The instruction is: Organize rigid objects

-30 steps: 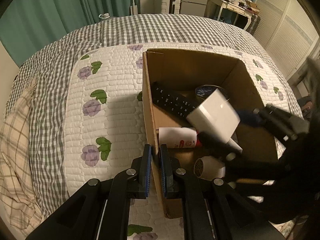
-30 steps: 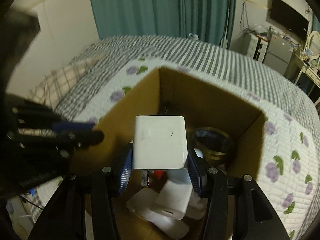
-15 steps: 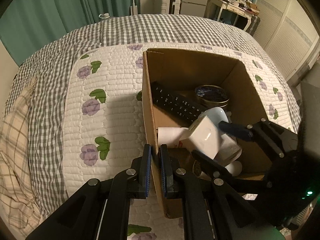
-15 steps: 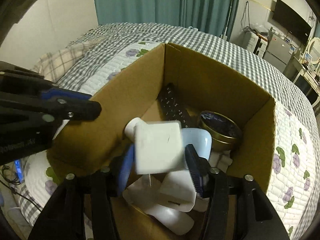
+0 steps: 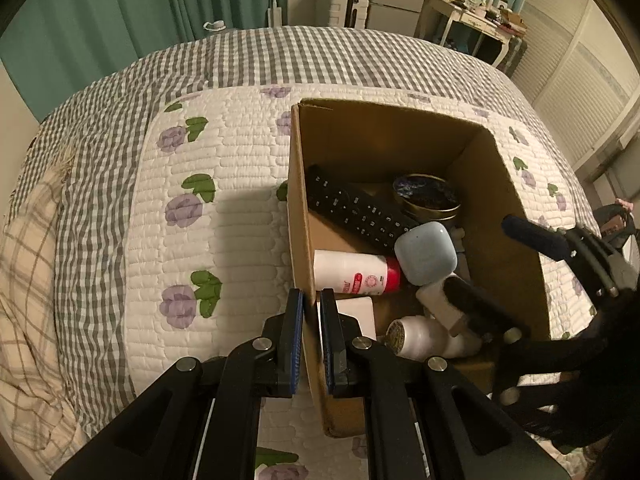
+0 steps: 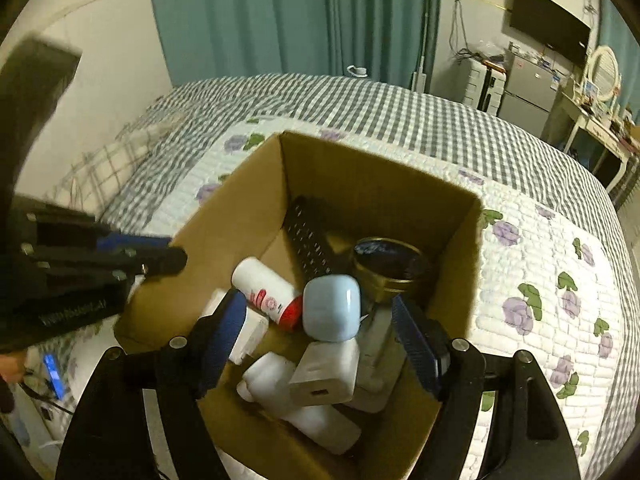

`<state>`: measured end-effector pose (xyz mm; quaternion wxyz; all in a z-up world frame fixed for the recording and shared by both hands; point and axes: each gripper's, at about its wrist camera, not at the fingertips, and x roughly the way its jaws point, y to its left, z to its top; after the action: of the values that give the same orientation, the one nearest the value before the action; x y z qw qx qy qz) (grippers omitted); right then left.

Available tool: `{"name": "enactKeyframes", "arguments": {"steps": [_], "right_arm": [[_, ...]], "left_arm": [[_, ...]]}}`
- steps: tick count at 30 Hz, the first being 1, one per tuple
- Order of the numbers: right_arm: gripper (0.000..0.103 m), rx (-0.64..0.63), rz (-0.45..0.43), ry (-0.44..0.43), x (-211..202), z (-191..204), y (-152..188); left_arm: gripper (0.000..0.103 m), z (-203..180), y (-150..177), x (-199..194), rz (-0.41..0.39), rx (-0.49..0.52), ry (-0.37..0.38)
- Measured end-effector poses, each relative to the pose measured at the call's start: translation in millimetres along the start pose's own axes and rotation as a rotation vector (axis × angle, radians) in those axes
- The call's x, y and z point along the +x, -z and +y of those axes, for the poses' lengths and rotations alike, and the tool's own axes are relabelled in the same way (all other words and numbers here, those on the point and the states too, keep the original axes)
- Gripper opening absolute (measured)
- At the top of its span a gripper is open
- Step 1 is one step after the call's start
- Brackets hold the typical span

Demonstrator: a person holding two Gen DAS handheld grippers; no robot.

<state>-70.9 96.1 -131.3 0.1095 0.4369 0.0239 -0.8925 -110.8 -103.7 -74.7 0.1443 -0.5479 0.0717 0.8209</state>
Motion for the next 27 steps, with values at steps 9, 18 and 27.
{"name": "enactKeyframes", "arguments": {"steps": [9, 18, 27], "right_arm": [[0.076, 0.084, -0.018, 0.051, -24.2, -23.4, -12.4], [0.076, 0.175, -0.120, 0.116, -116.1, -55.9, -23.7], [0.087, 0.242, -0.359, 0.215, -260.7, -69.8, -6.0]], "left_arm": [[0.009, -2.9, -6.2, -15.2, -0.001, -0.013, 0.010], [0.009, -48.2, -26.7, -105.2, -0.149, 0.070, -0.006], [0.011, -102.5, 1.3, -214.7, -0.376, 0.136, 0.031]]}}
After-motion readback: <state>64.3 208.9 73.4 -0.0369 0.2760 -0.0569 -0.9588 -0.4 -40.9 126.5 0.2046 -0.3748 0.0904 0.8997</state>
